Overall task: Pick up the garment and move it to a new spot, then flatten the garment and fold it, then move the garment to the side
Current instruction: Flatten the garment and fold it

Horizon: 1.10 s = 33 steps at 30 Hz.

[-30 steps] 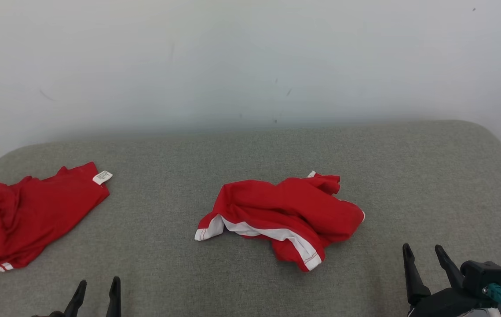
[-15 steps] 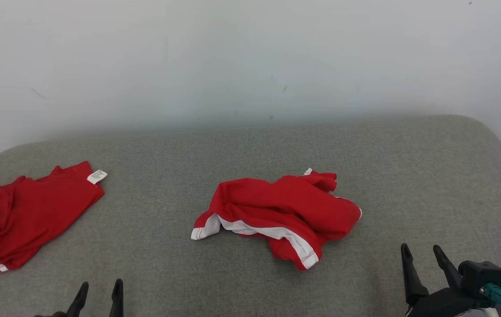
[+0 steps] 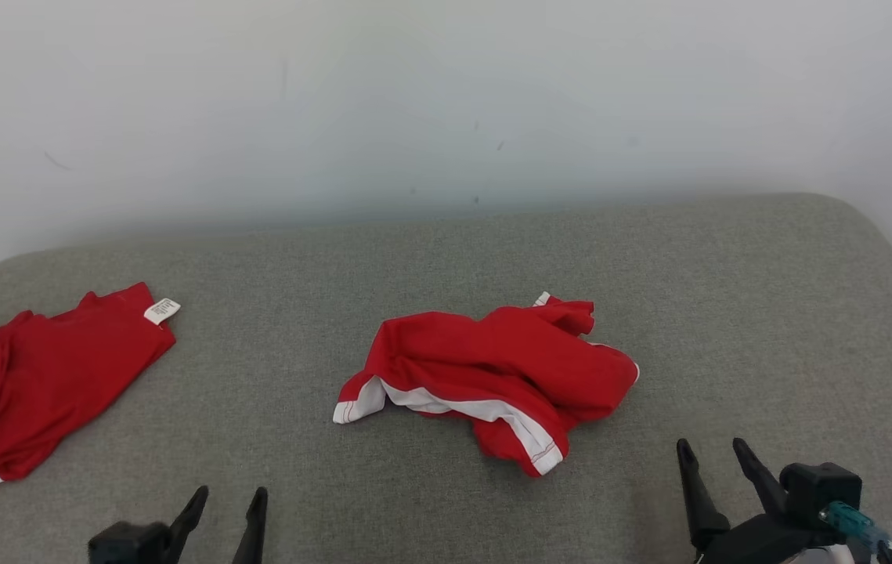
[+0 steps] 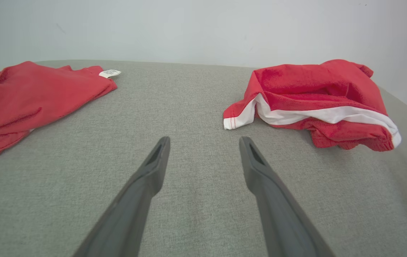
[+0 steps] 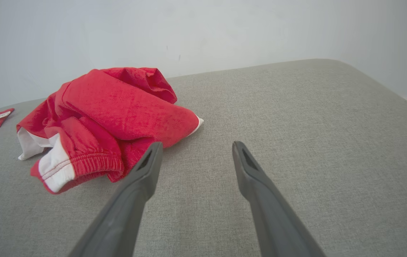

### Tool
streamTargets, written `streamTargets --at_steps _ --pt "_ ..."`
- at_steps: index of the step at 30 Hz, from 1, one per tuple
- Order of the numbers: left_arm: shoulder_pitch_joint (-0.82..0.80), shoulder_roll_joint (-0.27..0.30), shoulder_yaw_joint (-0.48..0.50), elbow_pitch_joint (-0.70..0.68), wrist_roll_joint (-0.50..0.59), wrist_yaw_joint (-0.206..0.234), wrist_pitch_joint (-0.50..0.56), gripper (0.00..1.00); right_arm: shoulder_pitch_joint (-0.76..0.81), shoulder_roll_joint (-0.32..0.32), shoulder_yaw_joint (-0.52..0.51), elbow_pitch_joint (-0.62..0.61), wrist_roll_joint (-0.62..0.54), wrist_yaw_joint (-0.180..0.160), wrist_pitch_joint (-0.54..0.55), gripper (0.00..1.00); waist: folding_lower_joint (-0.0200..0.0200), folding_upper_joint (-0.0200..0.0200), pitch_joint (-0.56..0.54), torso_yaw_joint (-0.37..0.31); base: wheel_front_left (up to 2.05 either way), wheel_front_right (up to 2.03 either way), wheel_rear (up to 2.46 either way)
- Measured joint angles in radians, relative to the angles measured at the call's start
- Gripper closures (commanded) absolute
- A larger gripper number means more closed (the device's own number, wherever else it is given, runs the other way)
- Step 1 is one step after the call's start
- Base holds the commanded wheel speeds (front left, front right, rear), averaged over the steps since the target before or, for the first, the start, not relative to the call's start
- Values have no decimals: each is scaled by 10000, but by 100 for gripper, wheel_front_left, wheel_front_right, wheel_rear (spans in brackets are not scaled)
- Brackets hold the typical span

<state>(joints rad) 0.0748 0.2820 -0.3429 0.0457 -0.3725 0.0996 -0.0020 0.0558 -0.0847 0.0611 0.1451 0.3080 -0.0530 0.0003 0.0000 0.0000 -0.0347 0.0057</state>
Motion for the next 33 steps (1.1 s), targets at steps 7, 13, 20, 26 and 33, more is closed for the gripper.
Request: streamTargets --at_steps 7,13,20,26,33 --pt "-1489 100 -604 754 -33 -786 1164 0 -24 209 993 -203 -2 88 892 0 2 0 202 -109 0 0 0" --pt "-2544 -19 -608 1480 -146 -819 2477 0 -23 295 1810 -646 17 2 1904 0 2 0 375 -313 0 0 0" --pt "-3958 -389 -625 2205 -345 -732 4025 0 -101 322 2746 -1256 247 -188 3177 0 2 1 675 -577 0 0 0" --pt "-5186 -602 -867 2972 -401 -888 5124 0 -863 309 3384 -1521 665 -537 4008 0 2 1 1039 -774 0 0 0" --pt "-6162 -658 -976 3850 -401 -1011 6029 0 -1702 299 4090 -1758 1243 -704 4470 0 1 1 1573 -898 0 0 0"
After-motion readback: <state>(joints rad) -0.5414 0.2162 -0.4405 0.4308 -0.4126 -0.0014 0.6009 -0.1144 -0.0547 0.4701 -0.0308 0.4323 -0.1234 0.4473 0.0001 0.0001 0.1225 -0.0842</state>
